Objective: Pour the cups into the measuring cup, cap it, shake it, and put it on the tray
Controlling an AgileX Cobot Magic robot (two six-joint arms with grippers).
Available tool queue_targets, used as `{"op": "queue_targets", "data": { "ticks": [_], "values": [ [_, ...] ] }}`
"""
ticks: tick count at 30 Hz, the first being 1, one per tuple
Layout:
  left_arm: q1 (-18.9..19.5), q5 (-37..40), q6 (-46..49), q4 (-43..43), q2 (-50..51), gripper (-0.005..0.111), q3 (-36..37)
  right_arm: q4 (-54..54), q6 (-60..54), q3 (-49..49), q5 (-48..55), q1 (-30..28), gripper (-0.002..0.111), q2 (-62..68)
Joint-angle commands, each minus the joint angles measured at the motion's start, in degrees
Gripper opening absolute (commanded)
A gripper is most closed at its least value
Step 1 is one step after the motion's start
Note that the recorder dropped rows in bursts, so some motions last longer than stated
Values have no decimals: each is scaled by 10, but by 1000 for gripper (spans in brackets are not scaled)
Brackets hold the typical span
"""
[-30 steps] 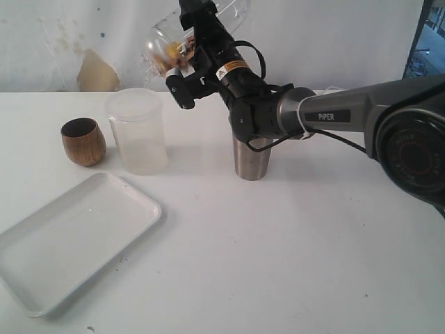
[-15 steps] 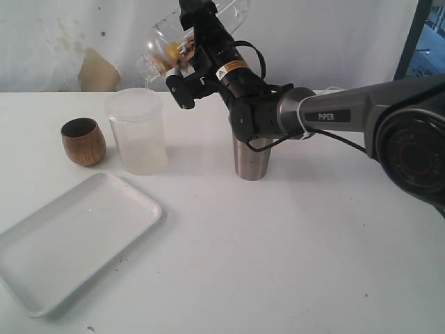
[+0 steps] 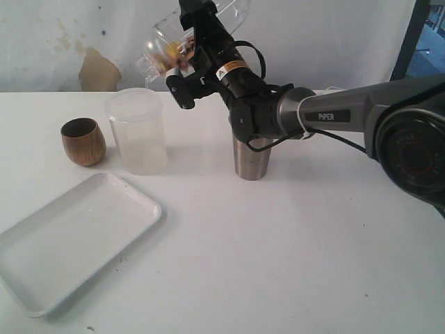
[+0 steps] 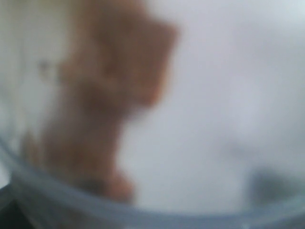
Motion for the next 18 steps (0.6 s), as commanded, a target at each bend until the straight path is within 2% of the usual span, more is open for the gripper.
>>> {"op": "queue_targets", "data": {
  "ticks": [1,12,18],
  "values": [
    [-4,-4,1,1,-3,0,3,0,-10,-8,-23,-5,0,-10],
    [-4,-4,1,1,-3,0,3,7,-10,10,-36,-7,0,-10],
    [-4,-4,1,1,-3,0,3,102,10,10,-36,-8,0,-13]
  ]
}}
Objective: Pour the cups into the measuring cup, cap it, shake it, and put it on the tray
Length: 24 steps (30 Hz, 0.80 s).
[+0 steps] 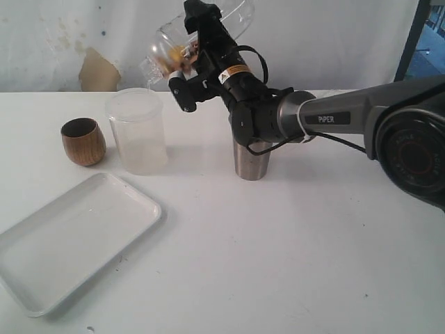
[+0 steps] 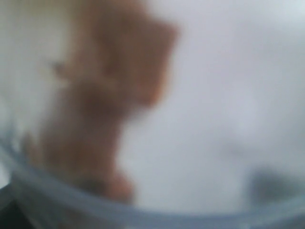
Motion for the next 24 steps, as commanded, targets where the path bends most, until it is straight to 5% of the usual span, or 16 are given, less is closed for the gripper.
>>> {"op": "queue_targets", "data": {
  "ticks": [1,9,13,19,24],
  "values": [
    [-4,-4,1,1,-3,0,3,99,31,-4,-28,-9,0,-15],
    [-4,-4,1,1,-3,0,3,265,396,-13,53,-45,0,-76],
    [-4,-4,1,1,-3,0,3,307,644,-11,193,-95,0,-119],
    [-4,-4,1,1,-3,0,3,100,977,-11,375,-145,0,-158],
    [-4,-4,1,1,-3,0,3,60,1011,-11,422,-147,0,-182]
  ]
}}
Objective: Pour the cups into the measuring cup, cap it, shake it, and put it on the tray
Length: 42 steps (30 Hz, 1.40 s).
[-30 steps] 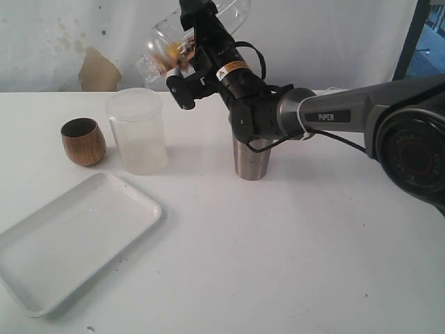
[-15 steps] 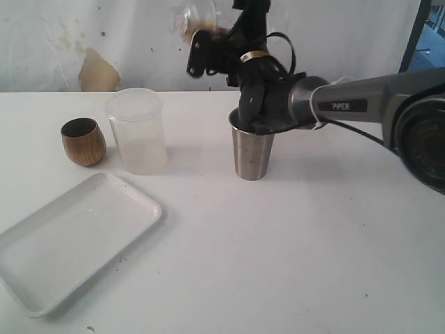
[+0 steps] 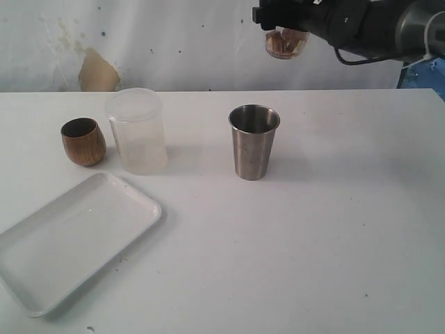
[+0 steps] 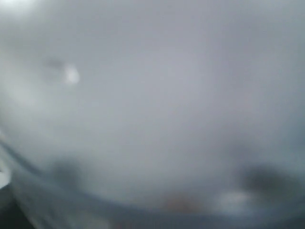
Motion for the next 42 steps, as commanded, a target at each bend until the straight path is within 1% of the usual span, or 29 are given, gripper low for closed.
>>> {"op": "queue_targets", "data": {
  "ticks": [1,6,10,19,29,39,42],
  "values": [
    [-4,-4,1,1,-3,0,3,-44,35,-5,38,-1,0,-34],
    [-4,-4,1,1,-3,0,3,-42,35,-5,95,9,0,-68],
    [-4,-4,1,1,-3,0,3,-42,35,16,103,22,0,-98],
    [-4,-4,1,1,-3,0,3,-47,30,136,77,63,0,-189],
    [-4,-4,1,1,-3,0,3,-80,28,213,73,160,0,-280],
    [-4,-4,1,1,-3,0,3,-94,28,225,86,252,0,-293],
    [-4,-4,1,1,-3,0,3,-105,19,231,72,303,0,-293]
  ]
}}
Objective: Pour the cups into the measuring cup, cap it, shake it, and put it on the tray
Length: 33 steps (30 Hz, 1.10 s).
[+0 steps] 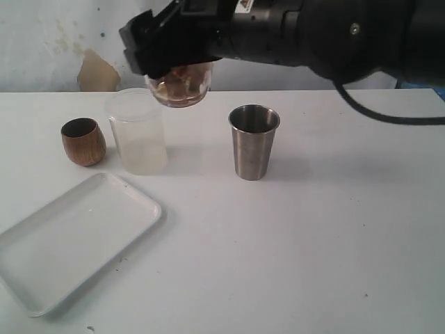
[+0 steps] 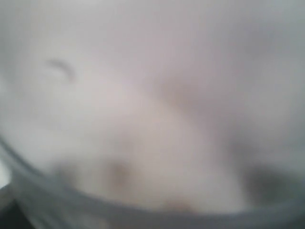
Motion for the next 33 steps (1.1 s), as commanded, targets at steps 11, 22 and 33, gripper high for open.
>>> {"op": "queue_targets", "data": {
  "ticks": [11,22,33],
  "values": [
    [-4,-4,1,1,-3,0,3,-166,190,117,-425,135,0,126],
    [-4,-4,1,1,-3,0,3,-161,196,39,-374,112,0,228],
    [-4,-4,1,1,-3,0,3,-160,240,-29,-315,106,0,319]
  ]
}}
